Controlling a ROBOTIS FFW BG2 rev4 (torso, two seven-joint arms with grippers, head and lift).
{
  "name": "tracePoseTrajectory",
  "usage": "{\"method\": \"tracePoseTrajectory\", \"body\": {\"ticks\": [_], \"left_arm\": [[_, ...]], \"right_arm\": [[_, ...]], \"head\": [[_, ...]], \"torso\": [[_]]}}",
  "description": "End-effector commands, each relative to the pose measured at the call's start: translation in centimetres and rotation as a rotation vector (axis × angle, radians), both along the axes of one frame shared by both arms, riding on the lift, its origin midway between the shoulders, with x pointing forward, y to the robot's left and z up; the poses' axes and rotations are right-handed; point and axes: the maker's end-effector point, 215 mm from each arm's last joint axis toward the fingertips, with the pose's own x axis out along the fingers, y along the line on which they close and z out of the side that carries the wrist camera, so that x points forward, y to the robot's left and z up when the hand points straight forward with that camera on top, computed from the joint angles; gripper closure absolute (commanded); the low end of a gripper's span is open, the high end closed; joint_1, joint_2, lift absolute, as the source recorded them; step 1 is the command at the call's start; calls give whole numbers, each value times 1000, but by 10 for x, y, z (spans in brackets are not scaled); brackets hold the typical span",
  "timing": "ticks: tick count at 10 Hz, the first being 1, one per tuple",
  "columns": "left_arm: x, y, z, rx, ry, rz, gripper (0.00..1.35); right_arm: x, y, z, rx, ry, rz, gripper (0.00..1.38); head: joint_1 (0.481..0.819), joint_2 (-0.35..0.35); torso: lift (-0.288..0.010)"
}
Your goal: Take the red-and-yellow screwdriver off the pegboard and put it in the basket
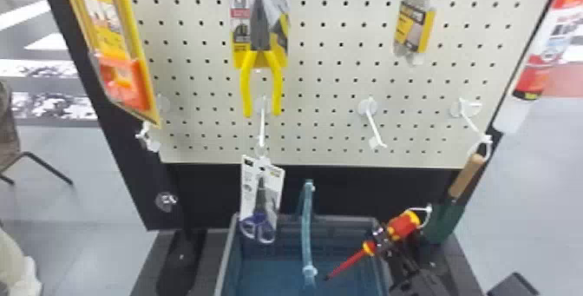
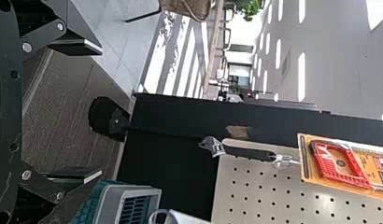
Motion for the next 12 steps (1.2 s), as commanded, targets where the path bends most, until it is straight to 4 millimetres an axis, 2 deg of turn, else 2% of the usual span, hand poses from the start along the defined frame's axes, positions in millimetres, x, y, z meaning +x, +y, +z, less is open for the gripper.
{"method": "tracePoseTrajectory", "body": {"ticks": [1,3,7,10,11,12], "left_arm": [[0,-1,0,-2,0,-5,364],[1,-2,0,-6,-2,-14,364],[1,0,1,-7,-4,-12,364],[1,0,1,-8,-5,-12,364],[1,0,1,-8,-7,-14,364],[2,1,1,-9,-8,-12,364]], "right_arm": [[0,10,-8,39,21,12,1181],[-1,22,-19,60,52,41,1181],[-2,38,-29,62,76,88,1181],[1,58,-37,40,94,177,1181],[3,59,-34,35,85,184,1170],[6,61,-28,20,63,200,955]], "head": [[549,0],[549,0],[549,0],[549,0],[549,0],[549,0]], "torso": [[-100],[-100],[-100],[-100],[-100],[-100]]}}
